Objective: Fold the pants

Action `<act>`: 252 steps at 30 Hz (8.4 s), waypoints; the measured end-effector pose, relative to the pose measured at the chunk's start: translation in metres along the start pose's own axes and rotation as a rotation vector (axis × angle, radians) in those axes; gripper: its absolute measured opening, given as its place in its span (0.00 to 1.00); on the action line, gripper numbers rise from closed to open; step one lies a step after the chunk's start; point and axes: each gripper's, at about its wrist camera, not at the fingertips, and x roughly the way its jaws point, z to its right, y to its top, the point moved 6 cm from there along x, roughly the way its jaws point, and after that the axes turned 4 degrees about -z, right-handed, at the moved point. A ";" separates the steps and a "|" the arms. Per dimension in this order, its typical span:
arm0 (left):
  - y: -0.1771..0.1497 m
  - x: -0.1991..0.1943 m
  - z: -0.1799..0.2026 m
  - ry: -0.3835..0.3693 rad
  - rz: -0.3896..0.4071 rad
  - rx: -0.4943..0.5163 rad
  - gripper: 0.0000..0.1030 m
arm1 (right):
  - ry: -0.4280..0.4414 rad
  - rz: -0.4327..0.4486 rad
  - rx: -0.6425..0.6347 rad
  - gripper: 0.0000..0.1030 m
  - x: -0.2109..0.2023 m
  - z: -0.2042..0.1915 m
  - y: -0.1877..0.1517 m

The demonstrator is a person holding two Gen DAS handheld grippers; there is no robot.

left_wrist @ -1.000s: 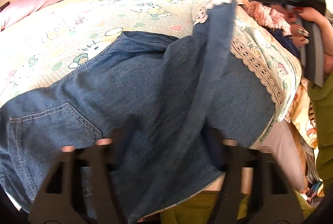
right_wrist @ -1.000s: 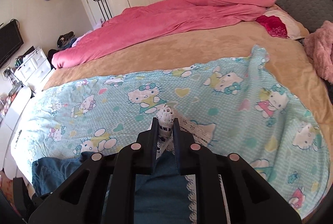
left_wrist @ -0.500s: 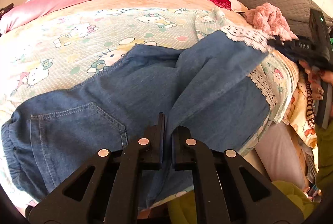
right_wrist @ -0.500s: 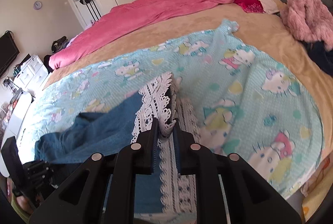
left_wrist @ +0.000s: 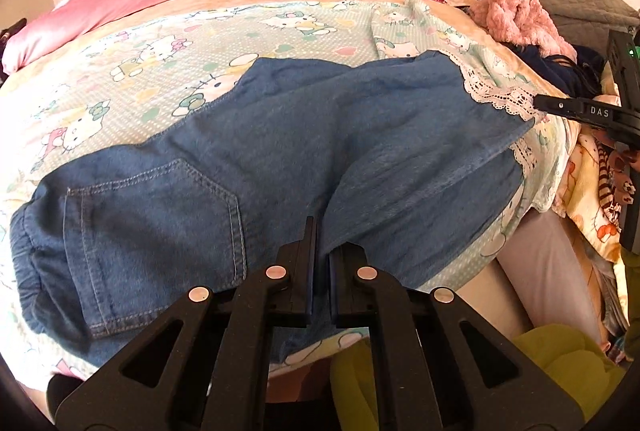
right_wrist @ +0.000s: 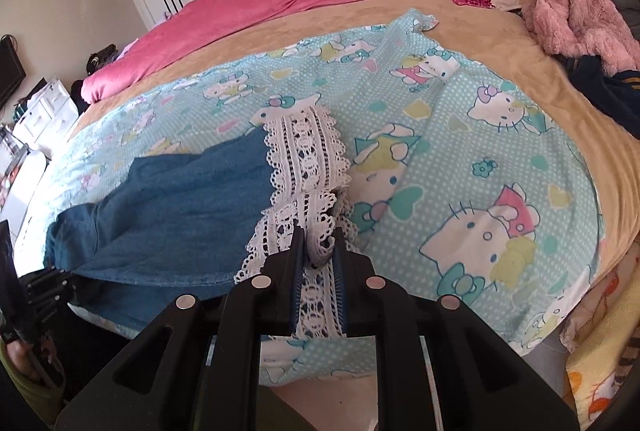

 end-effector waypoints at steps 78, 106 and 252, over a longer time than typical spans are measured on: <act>-0.043 -0.033 -0.168 0.320 -0.014 -0.438 0.81 | 0.041 -0.121 -0.341 0.47 0.053 -0.044 -0.034; 0.139 0.098 -0.061 0.110 -0.067 -0.088 0.84 | 0.074 -0.134 -0.170 0.39 0.137 0.000 0.099; 0.183 0.094 0.117 0.020 -0.015 0.175 0.92 | 0.114 0.097 -0.090 0.84 0.019 0.005 -0.008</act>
